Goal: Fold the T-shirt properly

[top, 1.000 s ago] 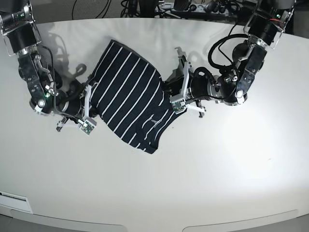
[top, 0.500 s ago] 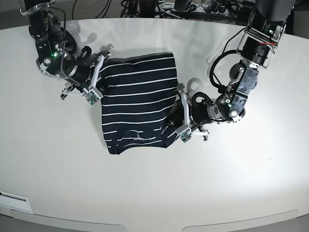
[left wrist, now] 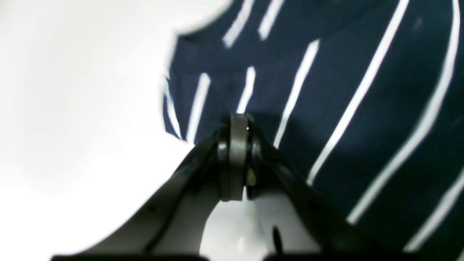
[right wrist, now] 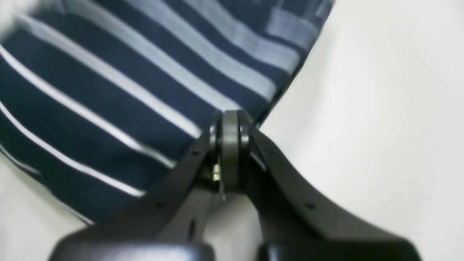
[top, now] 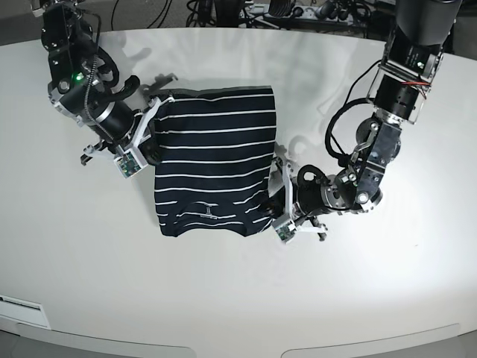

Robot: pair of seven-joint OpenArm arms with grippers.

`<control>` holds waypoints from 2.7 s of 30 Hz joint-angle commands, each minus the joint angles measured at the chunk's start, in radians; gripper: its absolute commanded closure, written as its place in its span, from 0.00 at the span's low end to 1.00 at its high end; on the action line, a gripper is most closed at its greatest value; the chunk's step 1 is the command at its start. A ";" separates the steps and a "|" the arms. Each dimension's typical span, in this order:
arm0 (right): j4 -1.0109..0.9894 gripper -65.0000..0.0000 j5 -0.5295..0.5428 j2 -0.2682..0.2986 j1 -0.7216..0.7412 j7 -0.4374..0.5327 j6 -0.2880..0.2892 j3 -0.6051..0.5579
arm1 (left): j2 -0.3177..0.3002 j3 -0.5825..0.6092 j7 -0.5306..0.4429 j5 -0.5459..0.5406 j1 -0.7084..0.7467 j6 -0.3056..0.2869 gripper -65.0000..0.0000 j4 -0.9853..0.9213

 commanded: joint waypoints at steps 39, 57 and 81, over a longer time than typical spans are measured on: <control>0.267 1.00 1.081 0.001 -0.755 -0.364 0.408 0.959 | -0.216 -0.797 0.762 -1.096 1.088 -0.015 1.00 1.068; -0.058 1.00 1.013 0.029 -1.083 -0.377 0.408 0.863 | -0.210 -0.832 0.632 -0.834 1.755 -0.015 1.00 0.856; -1.183 1.00 -0.178 -0.063 -0.281 0.576 0.040 -0.077 | 0.048 -0.233 -0.535 0.135 0.759 0.288 1.00 -0.695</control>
